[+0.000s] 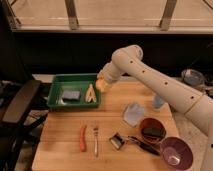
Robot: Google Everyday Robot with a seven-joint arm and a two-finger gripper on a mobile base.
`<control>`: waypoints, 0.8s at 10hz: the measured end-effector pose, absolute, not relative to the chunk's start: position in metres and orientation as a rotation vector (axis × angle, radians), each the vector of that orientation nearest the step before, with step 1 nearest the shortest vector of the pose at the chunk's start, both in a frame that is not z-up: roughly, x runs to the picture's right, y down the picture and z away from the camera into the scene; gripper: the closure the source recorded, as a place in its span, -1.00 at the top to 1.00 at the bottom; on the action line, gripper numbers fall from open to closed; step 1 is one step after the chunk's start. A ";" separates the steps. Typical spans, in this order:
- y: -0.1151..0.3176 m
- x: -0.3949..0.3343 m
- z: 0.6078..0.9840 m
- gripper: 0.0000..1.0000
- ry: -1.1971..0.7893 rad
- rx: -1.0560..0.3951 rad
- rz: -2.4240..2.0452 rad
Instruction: Place apple in tray
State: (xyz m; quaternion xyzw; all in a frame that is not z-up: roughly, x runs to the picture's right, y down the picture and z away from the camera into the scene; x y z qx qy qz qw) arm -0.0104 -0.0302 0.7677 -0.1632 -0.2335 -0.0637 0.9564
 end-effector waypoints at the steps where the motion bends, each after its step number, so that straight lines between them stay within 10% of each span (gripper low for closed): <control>1: -0.030 -0.012 0.768 -1.00 -0.475 -0.332 -0.131; 8: -0.065 -0.042 0.813 -1.00 -0.516 -0.297 -0.229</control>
